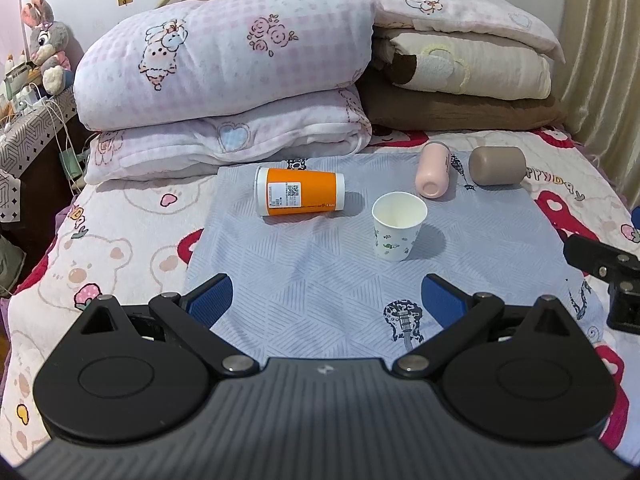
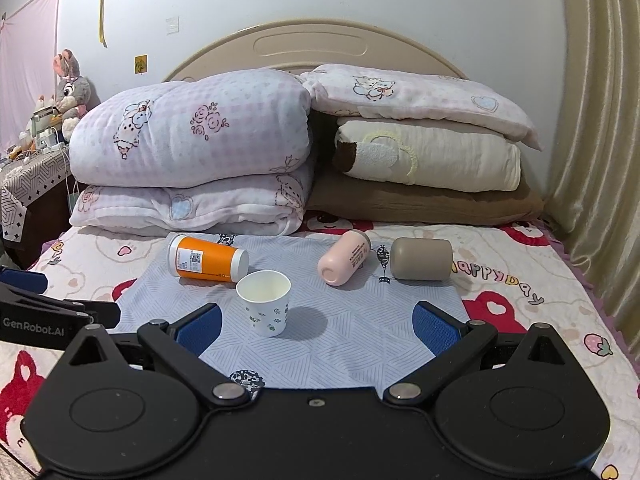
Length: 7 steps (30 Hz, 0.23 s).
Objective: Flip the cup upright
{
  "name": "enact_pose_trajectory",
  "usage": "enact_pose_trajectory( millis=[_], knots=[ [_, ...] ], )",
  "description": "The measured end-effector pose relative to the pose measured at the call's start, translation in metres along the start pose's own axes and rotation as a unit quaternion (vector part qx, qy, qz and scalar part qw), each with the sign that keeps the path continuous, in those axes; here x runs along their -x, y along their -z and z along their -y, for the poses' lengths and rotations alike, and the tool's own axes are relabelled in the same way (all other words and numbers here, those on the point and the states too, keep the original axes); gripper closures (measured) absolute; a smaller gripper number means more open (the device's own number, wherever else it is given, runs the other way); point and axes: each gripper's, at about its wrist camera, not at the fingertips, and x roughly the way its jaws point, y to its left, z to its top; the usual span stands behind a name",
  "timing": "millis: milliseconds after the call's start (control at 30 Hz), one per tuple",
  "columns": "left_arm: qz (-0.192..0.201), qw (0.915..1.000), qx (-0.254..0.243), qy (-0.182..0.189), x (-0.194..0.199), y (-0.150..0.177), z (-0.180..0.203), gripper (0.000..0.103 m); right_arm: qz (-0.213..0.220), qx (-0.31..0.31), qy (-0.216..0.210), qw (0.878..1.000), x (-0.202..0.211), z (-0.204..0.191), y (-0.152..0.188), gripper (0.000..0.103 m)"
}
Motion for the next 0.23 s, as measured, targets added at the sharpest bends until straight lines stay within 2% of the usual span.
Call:
enact_pose_trajectory(
  millis=[233],
  knots=[
    [-0.004, 1.0000, -0.004, -0.002, 0.0001, 0.0002, 0.0008, 0.000, 0.000, 0.000, 0.002, 1.000, -0.0014, 0.0018, 0.0002, 0.000]
  ],
)
